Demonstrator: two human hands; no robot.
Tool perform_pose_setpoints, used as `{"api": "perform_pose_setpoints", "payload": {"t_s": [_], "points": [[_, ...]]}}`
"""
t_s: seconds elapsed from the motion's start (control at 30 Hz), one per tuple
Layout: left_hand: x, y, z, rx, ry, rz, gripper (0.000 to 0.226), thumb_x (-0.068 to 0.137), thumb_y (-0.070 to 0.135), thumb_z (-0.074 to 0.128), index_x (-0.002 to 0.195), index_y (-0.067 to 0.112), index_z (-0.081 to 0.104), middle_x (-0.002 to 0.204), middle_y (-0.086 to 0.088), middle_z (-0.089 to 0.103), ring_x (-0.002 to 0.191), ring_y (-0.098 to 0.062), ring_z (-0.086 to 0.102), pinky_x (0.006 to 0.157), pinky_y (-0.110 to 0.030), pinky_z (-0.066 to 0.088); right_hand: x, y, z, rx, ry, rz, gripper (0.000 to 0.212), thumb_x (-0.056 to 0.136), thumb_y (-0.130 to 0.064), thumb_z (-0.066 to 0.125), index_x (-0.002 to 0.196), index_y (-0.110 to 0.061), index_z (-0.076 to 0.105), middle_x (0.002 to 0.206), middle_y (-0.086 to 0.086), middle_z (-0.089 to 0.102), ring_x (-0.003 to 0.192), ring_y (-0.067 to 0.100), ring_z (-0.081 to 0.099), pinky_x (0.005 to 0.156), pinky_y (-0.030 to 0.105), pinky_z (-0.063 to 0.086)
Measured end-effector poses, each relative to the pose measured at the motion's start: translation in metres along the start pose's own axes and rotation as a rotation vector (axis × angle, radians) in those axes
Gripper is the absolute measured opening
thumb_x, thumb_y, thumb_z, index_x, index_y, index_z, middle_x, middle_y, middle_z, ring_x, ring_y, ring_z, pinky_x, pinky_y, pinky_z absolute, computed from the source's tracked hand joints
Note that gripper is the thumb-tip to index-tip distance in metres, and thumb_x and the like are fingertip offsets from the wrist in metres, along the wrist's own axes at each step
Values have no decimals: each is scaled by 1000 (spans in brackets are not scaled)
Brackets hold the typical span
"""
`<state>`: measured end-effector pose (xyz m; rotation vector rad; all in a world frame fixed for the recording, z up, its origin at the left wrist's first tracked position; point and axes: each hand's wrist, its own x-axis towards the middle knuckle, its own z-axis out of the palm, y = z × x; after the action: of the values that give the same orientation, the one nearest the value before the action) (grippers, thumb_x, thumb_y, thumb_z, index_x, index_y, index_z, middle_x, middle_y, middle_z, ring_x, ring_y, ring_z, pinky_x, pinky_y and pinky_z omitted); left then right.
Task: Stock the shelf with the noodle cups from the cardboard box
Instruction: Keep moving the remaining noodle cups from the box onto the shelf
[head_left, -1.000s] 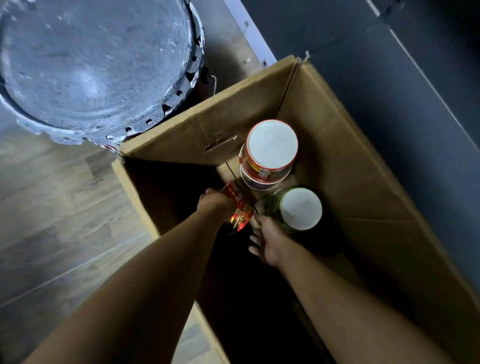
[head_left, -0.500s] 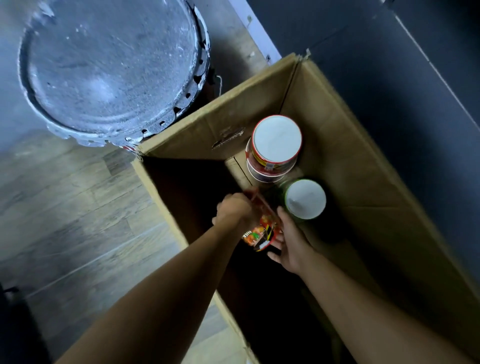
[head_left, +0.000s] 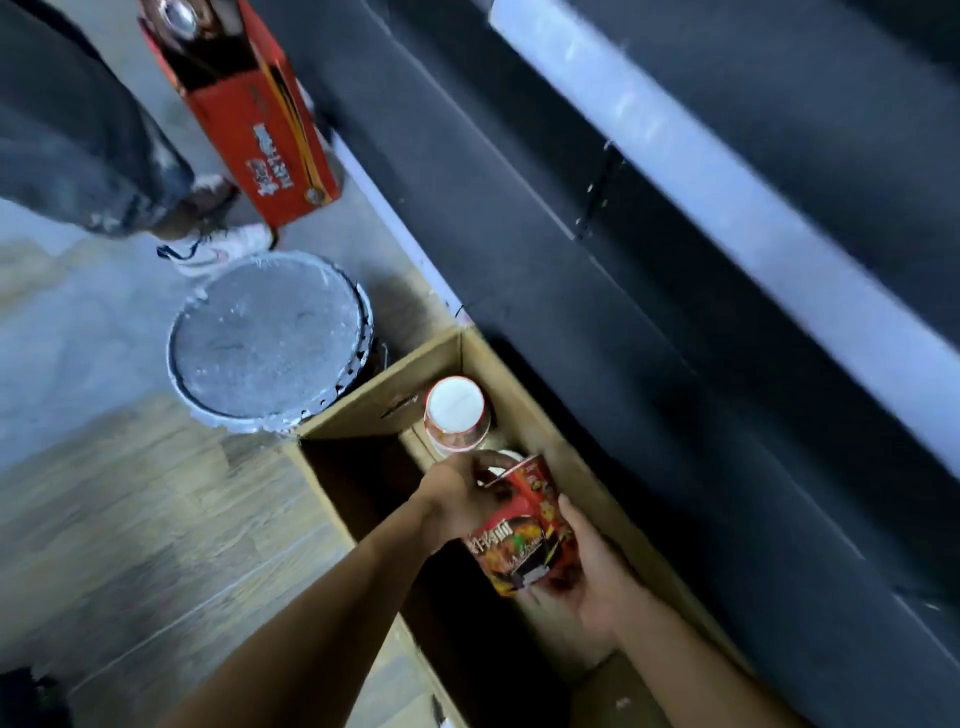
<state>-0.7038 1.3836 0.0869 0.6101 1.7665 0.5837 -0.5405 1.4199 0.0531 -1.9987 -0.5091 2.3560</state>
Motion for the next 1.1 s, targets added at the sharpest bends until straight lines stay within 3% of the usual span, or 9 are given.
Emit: {"api": "perform_pose_setpoints", "payload": {"t_s": [0.07,0.2,0.3,0.4,0.5,0.63,0.73,0.87,1.1], "points": [[-38,33,-4,-24,1,46,18,88,7,65,101,20,66,82,9,60,71,1,60,68,-12,50,-55,-14,-12,-36,-54,-47,43,82,-45,62,108,-10,63,95,13,70,82,23,65,50,24,52],[-116,97,-1,-54,106,192,13,83,26,73,82,14,77,81,-8,74,76,-22,69,77,-37,57,-158,-32,-34,-168,-205,-155,44,72,-42,66,103,-10,66,86,10,72,75,19,65,66,30,54],[-171,149,8,15,212,337,26,83,33,72,65,15,74,59,6,66,56,-4,57,63,-26,49,-230,-43,-53,-282,-269,-186,56,58,-50,72,97,-11,64,70,6,61,63,18,60,68,34,56],[-225,211,17,201,290,475,35,82,41,70,52,24,67,58,11,60,52,2,55,58,-17,45,-305,-57,-78,-433,-323,-225,56,60,-58,68,91,-12,60,60,2,51,61,19,59,70,37,57],[-276,271,31,372,328,666,47,83,50,66,41,30,56,54,11,54,52,-2,50,56,-18,38,-373,-71,-109,-540,-358,-313,62,66,-65,64,101,-13,61,82,7,64,81,23,67,77,39,56],[-342,335,70,521,328,836,55,76,63,51,45,17,52,53,-5,55,50,-11,51,54,-26,41,-444,-71,-157,-480,-437,-507,94,45,-69,80,122,-22,54,124,7,62,115,27,60,92,40,50],[-396,370,110,549,352,936,51,78,61,59,43,23,58,53,1,60,54,-8,56,57,-23,42,-491,-60,-194,-239,-533,-654,99,51,-51,89,131,-9,50,128,13,61,120,31,57,103,53,41],[-473,400,169,586,359,1101,49,84,47,66,41,26,56,51,5,59,50,-6,53,53,-23,40,-550,-34,-249,-149,-564,-773,99,41,-51,92,125,-12,55,124,14,64,115,33,60,97,61,42],[-578,435,262,771,360,1268,52,78,64,59,71,15,75,67,-1,70,62,-15,62,58,-30,47,-635,10,-336,-98,-507,-939,104,31,-52,93,121,-12,57,121,16,65,108,35,63,89,55,50]]}}
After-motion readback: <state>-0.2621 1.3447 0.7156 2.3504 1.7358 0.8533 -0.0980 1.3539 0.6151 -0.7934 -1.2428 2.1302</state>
